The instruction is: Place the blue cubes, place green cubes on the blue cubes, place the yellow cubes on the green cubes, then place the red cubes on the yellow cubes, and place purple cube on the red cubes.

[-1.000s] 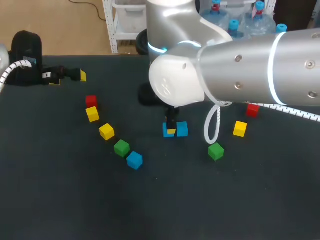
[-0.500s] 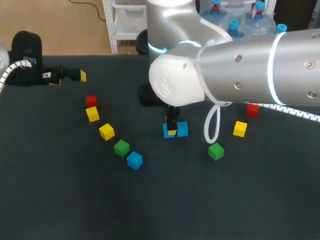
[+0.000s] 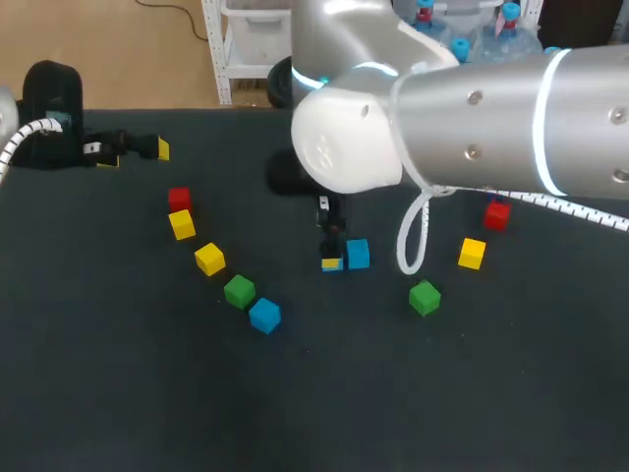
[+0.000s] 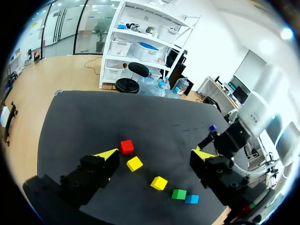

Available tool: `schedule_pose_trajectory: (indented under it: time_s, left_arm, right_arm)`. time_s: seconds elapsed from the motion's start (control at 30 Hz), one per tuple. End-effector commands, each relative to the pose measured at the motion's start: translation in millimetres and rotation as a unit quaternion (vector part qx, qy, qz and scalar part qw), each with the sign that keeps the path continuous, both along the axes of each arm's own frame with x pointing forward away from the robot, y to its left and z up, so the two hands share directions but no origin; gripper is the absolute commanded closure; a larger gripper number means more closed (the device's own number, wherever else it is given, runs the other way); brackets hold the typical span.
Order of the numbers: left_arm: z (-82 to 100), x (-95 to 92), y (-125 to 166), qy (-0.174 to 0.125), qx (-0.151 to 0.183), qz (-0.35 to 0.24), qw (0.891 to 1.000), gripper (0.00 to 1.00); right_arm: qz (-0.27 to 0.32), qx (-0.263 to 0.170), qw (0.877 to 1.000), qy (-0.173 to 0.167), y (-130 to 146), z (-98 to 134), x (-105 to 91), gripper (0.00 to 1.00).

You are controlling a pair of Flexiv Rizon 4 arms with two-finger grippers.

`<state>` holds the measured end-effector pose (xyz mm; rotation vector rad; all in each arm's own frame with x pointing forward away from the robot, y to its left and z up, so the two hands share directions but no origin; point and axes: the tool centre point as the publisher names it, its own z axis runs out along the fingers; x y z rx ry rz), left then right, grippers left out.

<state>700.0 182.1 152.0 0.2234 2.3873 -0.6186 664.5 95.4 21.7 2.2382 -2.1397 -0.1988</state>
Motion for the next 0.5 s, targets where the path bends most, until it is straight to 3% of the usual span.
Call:
schedule_pose_trajectory:
  time_s: [0.03, 0.23, 0.5]
  left_arm:
    - [-1.8, 0.1, 2, -0.003, -0.005, -0.003, 1.000, 0.00]
    - [-1.8, 0.1, 2, -0.003, -0.005, -0.003, 1.000, 0.00]
    - [-1.8, 0.1, 2, -0.003, -0.005, -0.003, 1.000, 0.00]
  right_arm:
    - [-0.001, 0.011, 1.000, -0.023, -2, 17, -18.2, 0.00]
    - [0.005, 0.002, 0.999, -0.040, -1, 29, -26.0, 0.00]
    - [0.000, -0.008, 1.000, -0.029, -8, 14, -15.2, 0.00]
